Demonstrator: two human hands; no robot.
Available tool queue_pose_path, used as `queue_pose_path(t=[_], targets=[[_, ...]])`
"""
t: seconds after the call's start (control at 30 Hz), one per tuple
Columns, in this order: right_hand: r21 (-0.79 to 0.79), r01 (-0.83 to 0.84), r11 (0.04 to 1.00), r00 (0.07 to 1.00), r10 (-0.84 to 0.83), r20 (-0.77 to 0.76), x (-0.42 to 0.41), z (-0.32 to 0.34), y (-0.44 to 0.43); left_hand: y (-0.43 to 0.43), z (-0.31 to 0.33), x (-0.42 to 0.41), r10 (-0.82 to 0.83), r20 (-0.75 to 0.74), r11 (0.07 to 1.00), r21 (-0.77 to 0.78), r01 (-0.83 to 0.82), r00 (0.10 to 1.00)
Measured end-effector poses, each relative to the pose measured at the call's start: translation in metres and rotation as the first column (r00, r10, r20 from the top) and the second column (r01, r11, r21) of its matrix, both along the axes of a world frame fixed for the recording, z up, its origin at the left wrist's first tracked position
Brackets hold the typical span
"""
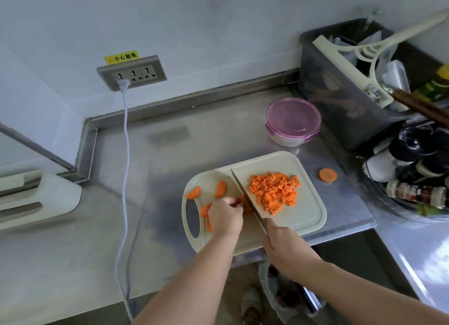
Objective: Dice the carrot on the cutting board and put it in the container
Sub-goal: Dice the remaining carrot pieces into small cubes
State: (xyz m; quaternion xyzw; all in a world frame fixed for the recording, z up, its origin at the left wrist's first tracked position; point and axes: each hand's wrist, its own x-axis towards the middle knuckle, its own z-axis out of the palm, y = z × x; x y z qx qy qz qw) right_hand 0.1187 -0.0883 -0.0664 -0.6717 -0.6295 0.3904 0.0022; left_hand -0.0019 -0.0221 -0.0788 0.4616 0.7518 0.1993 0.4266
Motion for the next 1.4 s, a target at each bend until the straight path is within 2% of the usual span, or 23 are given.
queue_pose_path(t=[0.13, 0.27, 0.4, 0.47, 0.77, 1.03, 1.4], targets=[[0.003, -0.005, 1.000, 1.000, 0.005, -0.006, -0.001, 0.000, 0.000, 0.001, -0.003, 0.000, 0.014, 0.011, 1.000, -0.006, -0.013, 1.000], [-0.014, 0.086, 0.996, 0.996, -0.086, -0.033, 0.000, 0.003, 0.005, 0.003, -0.005, -0.002, 0.028, 0.032, 1.000, -0.012, -0.027, 0.999], [0.119, 0.166, 0.979, 0.985, -0.169, 0.019, -0.002, 0.011, 0.009, 0.005, -0.009, -0.002, 0.025, 0.112, 0.999, -0.041, -0.021, 0.993], [0.155, 0.142, 0.978, 0.988, -0.151, 0.045, -0.006, 0.014, 0.007, 0.006, -0.010, -0.001, 0.021, 0.118, 0.999, -0.053, -0.015, 0.993], [0.114, -0.006, 0.993, 0.982, -0.015, 0.186, -0.023, 0.008, 0.002, 0.008, -0.011, -0.003, 0.008, 0.078, 0.999, -0.036, -0.005, 0.997], [0.087, 0.105, 0.991, 0.986, -0.115, 0.120, -0.025, 0.009, 0.004, 0.009, -0.011, -0.004, 0.001, 0.071, 1.000, -0.024, 0.001, 0.997], [0.095, 0.115, 0.989, 0.984, -0.127, 0.123, -0.024, 0.006, 0.005, 0.007, -0.009, -0.004, -0.004, 0.088, 1.000, 0.006, 0.004, 0.996]])
